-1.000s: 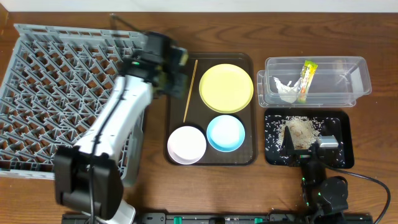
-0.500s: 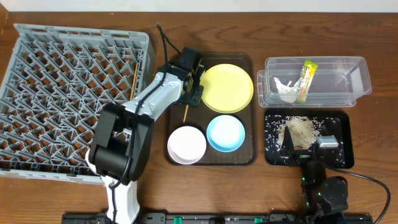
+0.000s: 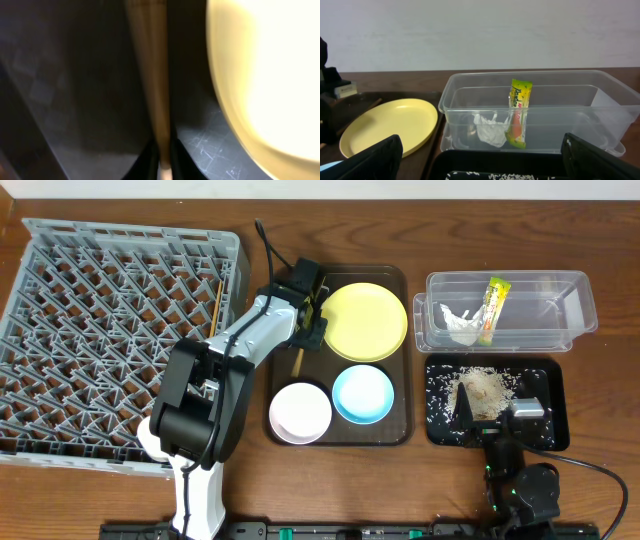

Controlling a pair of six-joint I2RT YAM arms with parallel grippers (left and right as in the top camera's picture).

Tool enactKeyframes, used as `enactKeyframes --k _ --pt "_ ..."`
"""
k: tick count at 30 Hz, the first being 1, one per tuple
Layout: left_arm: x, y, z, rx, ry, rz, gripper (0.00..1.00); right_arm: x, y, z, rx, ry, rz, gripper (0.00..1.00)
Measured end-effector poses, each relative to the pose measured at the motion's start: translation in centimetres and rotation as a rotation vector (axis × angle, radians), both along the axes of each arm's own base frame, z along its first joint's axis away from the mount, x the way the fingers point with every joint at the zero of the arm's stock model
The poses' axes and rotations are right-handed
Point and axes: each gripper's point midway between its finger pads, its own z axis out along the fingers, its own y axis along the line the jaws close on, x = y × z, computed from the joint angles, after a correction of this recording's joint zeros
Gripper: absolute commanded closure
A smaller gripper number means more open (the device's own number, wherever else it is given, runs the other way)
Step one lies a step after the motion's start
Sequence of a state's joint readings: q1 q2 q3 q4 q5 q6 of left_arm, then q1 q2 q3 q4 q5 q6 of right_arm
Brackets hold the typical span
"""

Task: Sort waste into correct bins and load items into the dishwasher
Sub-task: 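Grasp the second chopstick and place it in the dish rack, then reach the left gripper to the blue bowl and grasp its rim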

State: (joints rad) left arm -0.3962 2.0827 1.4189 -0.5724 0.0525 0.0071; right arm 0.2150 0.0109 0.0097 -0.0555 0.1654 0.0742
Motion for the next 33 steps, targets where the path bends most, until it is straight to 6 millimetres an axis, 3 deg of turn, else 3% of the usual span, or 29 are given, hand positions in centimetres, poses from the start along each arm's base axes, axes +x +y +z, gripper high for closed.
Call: enactKeyframes --k 4,8,11,16,19,22,25,27,28,33 --pt "-0.9 0.7 0.1 0.034 0.045 0.007 0.94 0.0 0.0 0.0 0.000 0.000 0.000 0.01" --pt "-2.4 2.9 1.6 0.139 0.089 0.020 0.94 0.0 0.0 0.0 0.000 0.000 0.000 0.01" --pt "-2.4 4.9 5.3 0.213 0.036 0.018 0.94 0.0 0.0 0.0 0.000 0.000 0.000 0.01" --pt "-2.7 8.9 13.9 0.290 -0.116 0.065 0.94 0.0 0.0 0.0 0.000 0.000 0.000 0.01" --pt "-3.5 11.7 16.2 0.321 -0.129 0.121 0.94 0.0 0.0 0.0 0.000 0.000 0.000 0.01" --pt "-3.5 14.7 15.9 0.333 -0.107 0.199 0.94 0.0 0.0 0.0 0.000 0.000 0.000 0.01" --pt "-3.5 16.7 13.8 0.294 -0.053 0.262 0.92 0.0 0.0 0.0 0.000 0.000 0.000 0.01" --pt "-3.8 17.5 12.6 0.271 -0.021 0.285 0.84 0.0 0.0 0.0 0.000 0.000 0.000 0.01" --pt "-4.0 17.8 12.1 0.263 -0.006 0.295 0.71 0.0 0.0 0.0 0.000 0.000 0.000 0.01" --pt "-4.3 17.8 11.5 0.233 0.024 0.297 0.70 0.0 0.0 0.0 0.000 0.000 0.000 0.01"
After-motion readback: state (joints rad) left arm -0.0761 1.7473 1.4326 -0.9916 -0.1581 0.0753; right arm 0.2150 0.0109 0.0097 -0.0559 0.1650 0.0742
